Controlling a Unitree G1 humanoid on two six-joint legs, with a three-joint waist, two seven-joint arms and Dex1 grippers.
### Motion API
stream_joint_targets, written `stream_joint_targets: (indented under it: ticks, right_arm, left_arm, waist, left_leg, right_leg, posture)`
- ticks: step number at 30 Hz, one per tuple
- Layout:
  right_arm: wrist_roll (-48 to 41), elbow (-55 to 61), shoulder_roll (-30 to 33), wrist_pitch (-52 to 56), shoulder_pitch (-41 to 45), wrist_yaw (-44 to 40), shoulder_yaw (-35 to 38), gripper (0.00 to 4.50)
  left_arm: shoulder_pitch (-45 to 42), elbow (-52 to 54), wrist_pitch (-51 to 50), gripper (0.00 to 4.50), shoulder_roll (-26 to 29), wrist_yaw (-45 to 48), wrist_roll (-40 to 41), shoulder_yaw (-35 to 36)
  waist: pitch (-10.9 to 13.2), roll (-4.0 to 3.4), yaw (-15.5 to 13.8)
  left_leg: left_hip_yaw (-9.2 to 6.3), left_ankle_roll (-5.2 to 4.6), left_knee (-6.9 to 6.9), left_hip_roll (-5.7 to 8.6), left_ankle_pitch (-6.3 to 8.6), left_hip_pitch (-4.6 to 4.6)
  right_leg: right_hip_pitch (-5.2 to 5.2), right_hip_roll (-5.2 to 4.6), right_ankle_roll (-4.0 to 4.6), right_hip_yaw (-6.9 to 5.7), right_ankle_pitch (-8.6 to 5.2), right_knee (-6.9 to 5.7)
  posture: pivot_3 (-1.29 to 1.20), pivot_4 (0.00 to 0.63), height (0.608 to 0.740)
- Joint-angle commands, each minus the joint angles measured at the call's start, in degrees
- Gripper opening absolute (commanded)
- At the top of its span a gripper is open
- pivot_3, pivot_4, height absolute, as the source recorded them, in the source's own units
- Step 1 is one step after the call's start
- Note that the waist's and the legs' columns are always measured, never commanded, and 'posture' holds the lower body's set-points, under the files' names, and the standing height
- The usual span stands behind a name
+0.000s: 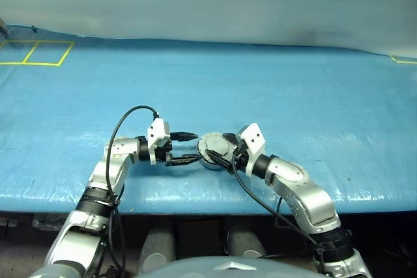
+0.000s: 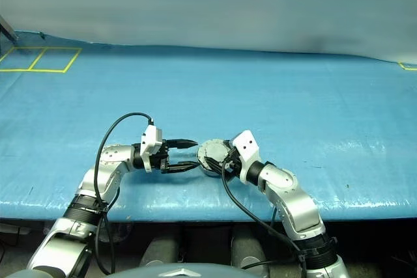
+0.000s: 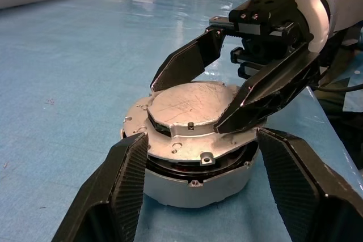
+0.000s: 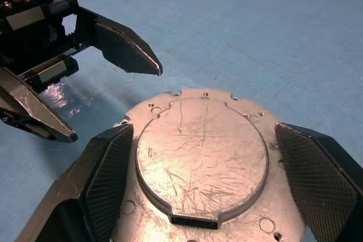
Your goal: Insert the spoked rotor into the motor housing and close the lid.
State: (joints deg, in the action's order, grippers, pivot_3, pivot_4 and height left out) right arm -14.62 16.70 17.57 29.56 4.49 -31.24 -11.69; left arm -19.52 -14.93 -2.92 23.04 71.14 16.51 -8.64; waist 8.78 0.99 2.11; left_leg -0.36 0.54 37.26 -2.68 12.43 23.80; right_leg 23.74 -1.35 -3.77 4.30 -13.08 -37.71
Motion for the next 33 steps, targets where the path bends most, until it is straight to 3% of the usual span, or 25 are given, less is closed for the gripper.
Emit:
stream_joint_targets:
  ticks: [1,3,7,18,33]
  right_arm:
    - [0.3,0.1,-0.2,-1.0,0.4,0.1,-0.3,4.19]
    - [0.3,0.1,-0.4,-1.1,0.4,0.2,-0.1,4.02]
    - [0.2,0.2,-0.5,-1.2,0.6,0.3,0.0,3.04]
    - [-2.1,1.3,-3.6,1.4,1.4,2.4,1.7,3.03]
    - [2.1,0.5,-5.2,2.9,2.2,7.5,-1.1,3.03]
  left_arm:
    - [-0.4,-0.1,1.3,3.33,0.2,-0.3,0.2,0.7]
    - [-0.5,-0.4,1.6,3.33,0.3,-0.5,0.2,0.9]
    - [-0.6,-1.1,2.1,3.33,0.6,-0.9,0.1,1.2]
    - [-0.8,-2.0,2.5,3.33,1.7,-1.8,-0.2,1.4]
    - [-0.3,-1.5,2.8,3.33,2.0,-2.8,0.1,1.3]
  waist:
    - [0.0,0.0,0.0]
    - [0.0,0.0,0.0]
    - [0.0,0.0,0.0]
    - [0.0,0.0,0.1]
    - [0.0,0.01,0.1]
  left_leg:
    - [0.0,0.0,0.0,0.0,0.0,0.0]
    - [0.0,0.0,0.0,-0.01,0.0,0.0]
    - [0.0,0.0,0.0,-0.01,0.0,0.0]
    - [0.0,0.0,0.0,-0.03,0.0,-0.01]
    - [0.0,0.0,-0.04,-0.03,0.0,-0.02]
  right_leg:
    - [0.0,0.0,0.0,0.0,0.0,0.0]
    - [0.0,0.0,0.0,-0.01,0.0,0.0]
    - [0.0,0.0,0.0,0.0,0.0,0.0]
    - [0.01,0.0,0.0,-0.01,0.0,-0.01]
    - [0.02,0.0,0.02,-0.02,-0.01,-0.01]
  posture:
    - [0.0,0.15,0.74]
    - [0.0,0.15,0.74]
    - [0.0,0.15,0.74]
    - [0.0,0.15,0.74]
    - [0.0,0.15,0.74]
